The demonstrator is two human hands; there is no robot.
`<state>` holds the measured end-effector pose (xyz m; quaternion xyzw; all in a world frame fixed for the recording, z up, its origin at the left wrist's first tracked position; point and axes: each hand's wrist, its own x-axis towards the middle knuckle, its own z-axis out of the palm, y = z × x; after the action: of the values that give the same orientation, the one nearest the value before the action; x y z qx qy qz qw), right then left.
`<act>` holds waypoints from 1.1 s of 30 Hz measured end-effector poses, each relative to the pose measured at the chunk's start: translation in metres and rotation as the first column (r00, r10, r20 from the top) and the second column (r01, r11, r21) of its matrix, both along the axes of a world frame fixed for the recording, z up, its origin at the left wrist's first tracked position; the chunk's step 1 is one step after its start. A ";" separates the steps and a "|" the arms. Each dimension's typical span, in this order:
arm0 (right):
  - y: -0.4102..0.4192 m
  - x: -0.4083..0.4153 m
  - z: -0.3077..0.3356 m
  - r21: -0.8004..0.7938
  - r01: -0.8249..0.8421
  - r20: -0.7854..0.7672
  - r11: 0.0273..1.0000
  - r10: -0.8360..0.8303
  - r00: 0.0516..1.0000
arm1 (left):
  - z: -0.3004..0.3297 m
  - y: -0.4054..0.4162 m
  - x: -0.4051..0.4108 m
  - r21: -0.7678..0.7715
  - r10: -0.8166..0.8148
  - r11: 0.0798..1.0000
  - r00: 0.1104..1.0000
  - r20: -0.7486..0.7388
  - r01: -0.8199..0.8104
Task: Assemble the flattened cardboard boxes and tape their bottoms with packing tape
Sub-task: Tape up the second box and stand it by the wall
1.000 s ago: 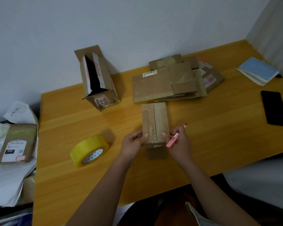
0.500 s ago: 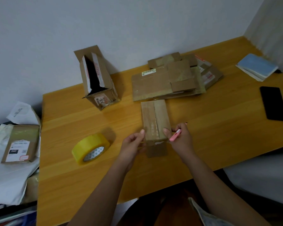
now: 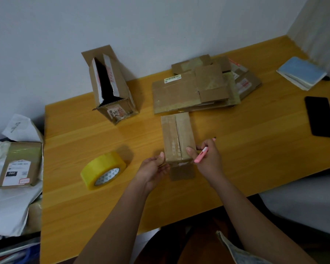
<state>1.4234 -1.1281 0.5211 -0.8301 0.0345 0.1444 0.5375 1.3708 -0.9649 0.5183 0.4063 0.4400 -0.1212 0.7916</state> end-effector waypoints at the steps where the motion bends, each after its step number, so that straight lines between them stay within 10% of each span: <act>1: 0.000 0.001 0.000 -0.002 -0.004 0.003 1.000 0.004 1.000 | 0.000 0.000 0.001 0.000 -0.005 1.000 1.000 0.001 0.005; 9: -0.001 0.002 -0.002 -0.017 -0.019 -0.001 1.000 0.019 1.000 | -0.002 0.004 -0.002 0.339 0.029 0.940 0.998 0.062 -0.049; 14: 0.000 0.002 0.000 -0.031 -0.019 -0.009 0.999 0.019 1.000 | 0.013 -0.001 -0.002 0.813 -0.278 0.578 0.953 0.118 0.068; 19: 0.000 0.002 0.001 -0.035 -0.015 -0.016 0.999 0.015 1.000 | 0.019 -0.008 -0.006 0.970 -0.418 0.214 0.908 -0.015 0.115; 28: 0.000 0.000 -0.001 -0.014 -0.027 -0.005 1.000 0.027 1.000 | 0.021 -0.013 -0.007 0.824 -0.162 0.565 0.985 0.066 0.038; 33: -0.001 0.001 -0.001 -0.061 -0.075 0.053 0.995 0.078 0.995 | 0.018 -0.012 -0.015 0.827 -0.248 0.561 0.959 0.136 0.027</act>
<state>1.4244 -1.1294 0.5201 -0.8501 -0.0081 0.1407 0.5074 1.3554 -0.9772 0.5365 0.7703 0.3147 0.0833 0.5484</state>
